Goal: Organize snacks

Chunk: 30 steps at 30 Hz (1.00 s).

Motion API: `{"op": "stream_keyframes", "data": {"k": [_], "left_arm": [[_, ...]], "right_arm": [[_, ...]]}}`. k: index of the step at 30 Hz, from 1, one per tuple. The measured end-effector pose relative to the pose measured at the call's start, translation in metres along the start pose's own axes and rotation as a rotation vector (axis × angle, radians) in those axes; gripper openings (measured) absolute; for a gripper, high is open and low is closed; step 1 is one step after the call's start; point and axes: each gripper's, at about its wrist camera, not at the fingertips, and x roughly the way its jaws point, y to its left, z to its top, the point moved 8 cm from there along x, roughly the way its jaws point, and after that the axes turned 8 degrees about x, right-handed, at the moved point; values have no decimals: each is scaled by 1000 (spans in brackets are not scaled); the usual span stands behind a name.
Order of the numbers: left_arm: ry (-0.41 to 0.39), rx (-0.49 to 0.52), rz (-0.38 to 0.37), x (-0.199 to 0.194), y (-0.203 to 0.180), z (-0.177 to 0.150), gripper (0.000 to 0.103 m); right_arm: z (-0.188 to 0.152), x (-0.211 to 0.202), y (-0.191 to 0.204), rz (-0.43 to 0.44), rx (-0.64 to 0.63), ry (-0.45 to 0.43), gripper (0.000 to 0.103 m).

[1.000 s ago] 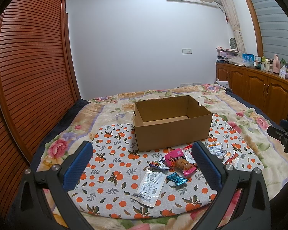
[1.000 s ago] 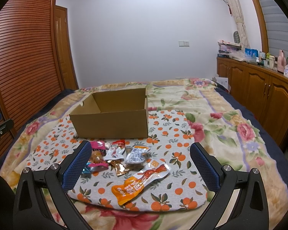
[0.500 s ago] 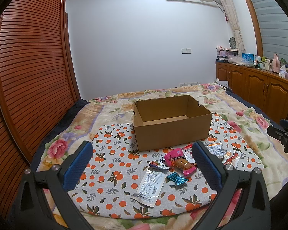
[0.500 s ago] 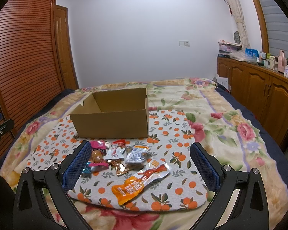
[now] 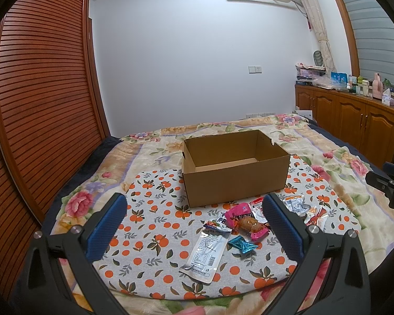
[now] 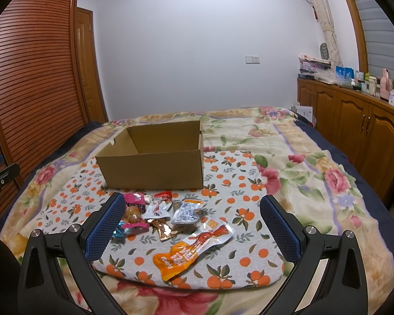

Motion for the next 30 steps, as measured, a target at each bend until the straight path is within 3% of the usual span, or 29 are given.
{"op": "stream_keyframes", "data": {"k": [15, 24, 30], "left_arm": [[28, 13, -27, 6, -3, -4, 103], [91, 50, -111, 26, -13, -5, 103], [196, 83, -196, 67, -22, -16, 103]], "right_arm": [[-5, 6, 0, -8, 2, 18, 103], [-14, 35, 2, -5, 17, 92, 103], [-21, 60, 0, -14, 46, 153, 103]]}}
